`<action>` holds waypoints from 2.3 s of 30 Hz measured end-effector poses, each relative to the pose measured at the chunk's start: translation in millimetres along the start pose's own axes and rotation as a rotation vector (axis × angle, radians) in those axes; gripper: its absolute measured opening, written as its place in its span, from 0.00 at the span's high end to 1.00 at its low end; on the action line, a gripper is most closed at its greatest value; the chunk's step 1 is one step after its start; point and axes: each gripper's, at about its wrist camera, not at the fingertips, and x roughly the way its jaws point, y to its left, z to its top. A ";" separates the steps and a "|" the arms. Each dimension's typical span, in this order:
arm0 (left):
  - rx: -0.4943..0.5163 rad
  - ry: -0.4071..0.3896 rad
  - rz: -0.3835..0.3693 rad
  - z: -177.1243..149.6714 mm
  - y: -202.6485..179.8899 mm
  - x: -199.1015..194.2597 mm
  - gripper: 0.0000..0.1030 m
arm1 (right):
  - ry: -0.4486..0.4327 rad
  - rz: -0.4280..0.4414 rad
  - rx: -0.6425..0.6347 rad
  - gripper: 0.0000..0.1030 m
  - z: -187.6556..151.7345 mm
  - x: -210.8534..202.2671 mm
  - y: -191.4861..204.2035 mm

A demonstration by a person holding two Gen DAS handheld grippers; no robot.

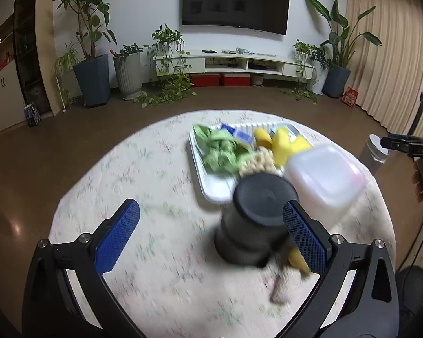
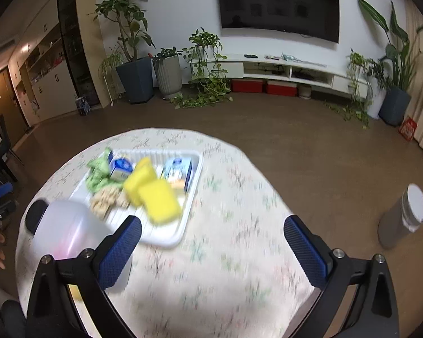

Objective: Organize soft objects
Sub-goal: 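Move both tools back toward the white knitted roll and yellow sponge, then grasp the white knitted roll with the left tool while the right tool grasps the yellow sponge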

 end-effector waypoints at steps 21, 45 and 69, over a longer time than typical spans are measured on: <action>-0.031 0.031 -0.034 -123.1 -55.2 -42.3 0.00 | 0.018 0.140 0.040 0.00 -157.0 -66.1 81.1; -0.056 0.073 0.009 -112.3 -64.7 6.9 0.00 | 0.042 0.165 -0.088 0.07 -145.8 0.9 158.0; -0.066 0.182 0.036 -107.7 -53.1 47.5 0.01 | 0.059 0.170 -0.097 0.19 -140.2 23.7 153.9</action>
